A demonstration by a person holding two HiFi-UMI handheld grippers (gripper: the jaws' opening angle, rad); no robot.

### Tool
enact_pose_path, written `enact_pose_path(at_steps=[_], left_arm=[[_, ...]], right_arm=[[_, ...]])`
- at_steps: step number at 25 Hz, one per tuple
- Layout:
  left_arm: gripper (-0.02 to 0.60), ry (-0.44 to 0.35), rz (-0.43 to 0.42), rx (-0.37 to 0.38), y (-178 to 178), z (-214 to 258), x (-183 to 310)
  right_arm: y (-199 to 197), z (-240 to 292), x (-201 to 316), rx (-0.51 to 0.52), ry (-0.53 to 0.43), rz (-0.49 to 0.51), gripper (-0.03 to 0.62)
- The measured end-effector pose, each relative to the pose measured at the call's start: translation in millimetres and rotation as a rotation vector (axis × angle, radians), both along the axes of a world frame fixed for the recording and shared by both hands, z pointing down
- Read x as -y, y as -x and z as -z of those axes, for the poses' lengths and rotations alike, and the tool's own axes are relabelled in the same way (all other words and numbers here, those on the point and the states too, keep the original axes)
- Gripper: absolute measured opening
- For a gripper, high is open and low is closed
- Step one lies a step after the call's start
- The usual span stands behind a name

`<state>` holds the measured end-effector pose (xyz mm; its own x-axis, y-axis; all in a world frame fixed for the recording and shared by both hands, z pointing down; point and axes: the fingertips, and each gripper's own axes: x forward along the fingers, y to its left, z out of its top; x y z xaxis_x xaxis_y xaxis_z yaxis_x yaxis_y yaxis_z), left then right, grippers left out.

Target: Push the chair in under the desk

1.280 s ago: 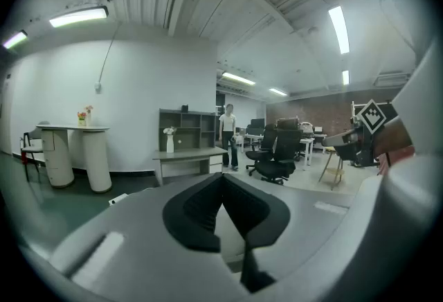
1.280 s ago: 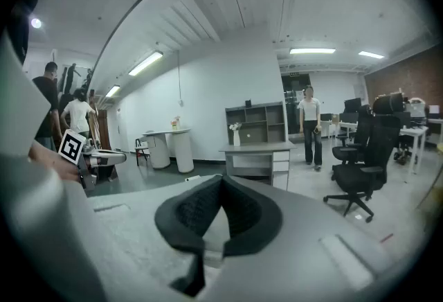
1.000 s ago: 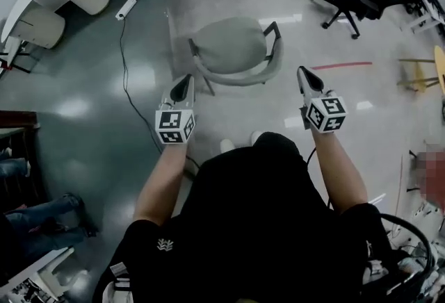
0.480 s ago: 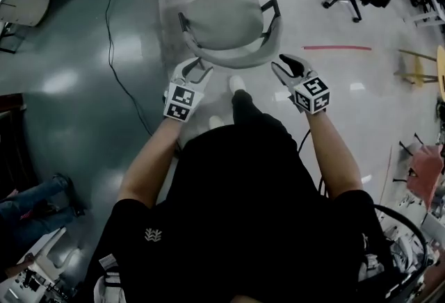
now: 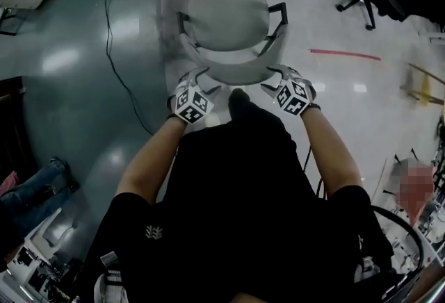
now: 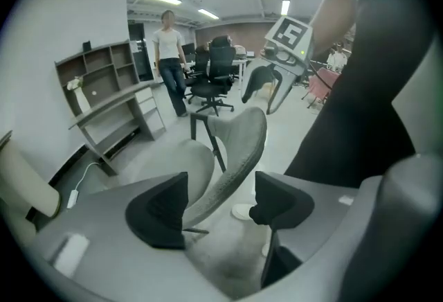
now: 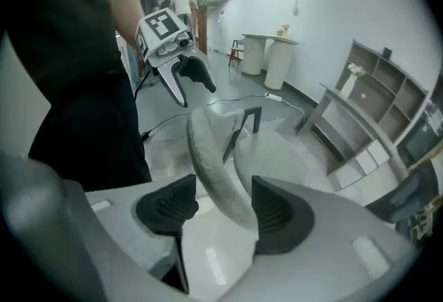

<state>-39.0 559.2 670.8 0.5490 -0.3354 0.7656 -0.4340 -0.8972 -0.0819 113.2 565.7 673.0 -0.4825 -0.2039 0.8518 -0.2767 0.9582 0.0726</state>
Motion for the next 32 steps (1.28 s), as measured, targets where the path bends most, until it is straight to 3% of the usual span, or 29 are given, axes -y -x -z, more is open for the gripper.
enact_pose_path(at_steps=[6, 10, 13, 19, 32], left_arm=[[0.313, 0.062, -0.157, 0.126, -33, -42, 2], [0.24, 0.09, -0.171, 0.226, -47, -69, 11], [0.23, 0.089, -0.183, 0.289, -51, -75, 14], [0.206, 0.148, -0.194, 0.333, -50, -77, 24], [0.201, 0.192, -0.174, 0.408, -23, -65, 111]], right_arm=[[-10, -46, 5, -0.167, 0.005, 0.199, 0.241], [-8, -64, 14, -0.182, 0.021, 0.207, 0.235], [-4, -72, 17, -0.203, 0.016, 0.245, 0.17], [-2, -72, 28, -0.192, 0.04, 0.244, 0.164], [23, -56, 108, -0.147, 0.037, 0.236, 0.149]])
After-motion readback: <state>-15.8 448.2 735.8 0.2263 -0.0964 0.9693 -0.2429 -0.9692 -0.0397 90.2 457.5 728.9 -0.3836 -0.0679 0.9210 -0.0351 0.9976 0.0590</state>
